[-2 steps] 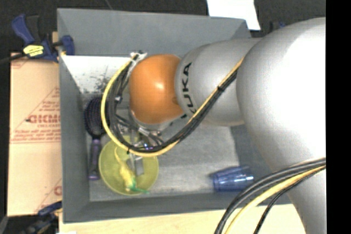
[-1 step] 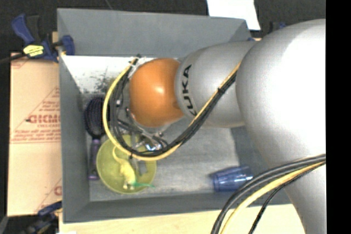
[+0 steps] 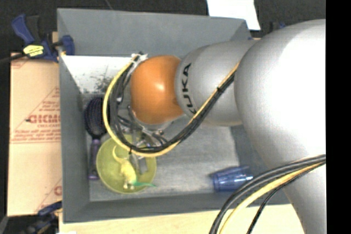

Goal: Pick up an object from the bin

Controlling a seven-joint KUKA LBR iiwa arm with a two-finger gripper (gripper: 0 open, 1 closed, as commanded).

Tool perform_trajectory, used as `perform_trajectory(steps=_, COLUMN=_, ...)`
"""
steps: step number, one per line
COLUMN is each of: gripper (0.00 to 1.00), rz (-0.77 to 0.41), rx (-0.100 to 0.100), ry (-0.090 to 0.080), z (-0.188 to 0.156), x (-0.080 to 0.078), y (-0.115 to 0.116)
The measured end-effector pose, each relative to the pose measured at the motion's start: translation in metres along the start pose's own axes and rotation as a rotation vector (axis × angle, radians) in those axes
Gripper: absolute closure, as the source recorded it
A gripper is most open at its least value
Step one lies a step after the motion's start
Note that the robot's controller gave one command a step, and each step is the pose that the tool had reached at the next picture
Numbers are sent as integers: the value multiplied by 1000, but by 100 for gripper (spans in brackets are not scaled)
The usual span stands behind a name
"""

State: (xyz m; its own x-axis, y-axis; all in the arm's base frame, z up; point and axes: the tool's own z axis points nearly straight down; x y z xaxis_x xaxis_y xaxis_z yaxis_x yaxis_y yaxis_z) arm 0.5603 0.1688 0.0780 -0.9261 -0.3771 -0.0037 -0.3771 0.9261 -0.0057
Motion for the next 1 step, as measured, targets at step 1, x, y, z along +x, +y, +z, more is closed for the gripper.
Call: perform_trajectory(steps=1, gripper=0, rz=-41, rx=1, ry=-15, z=-2, x=1, y=1)
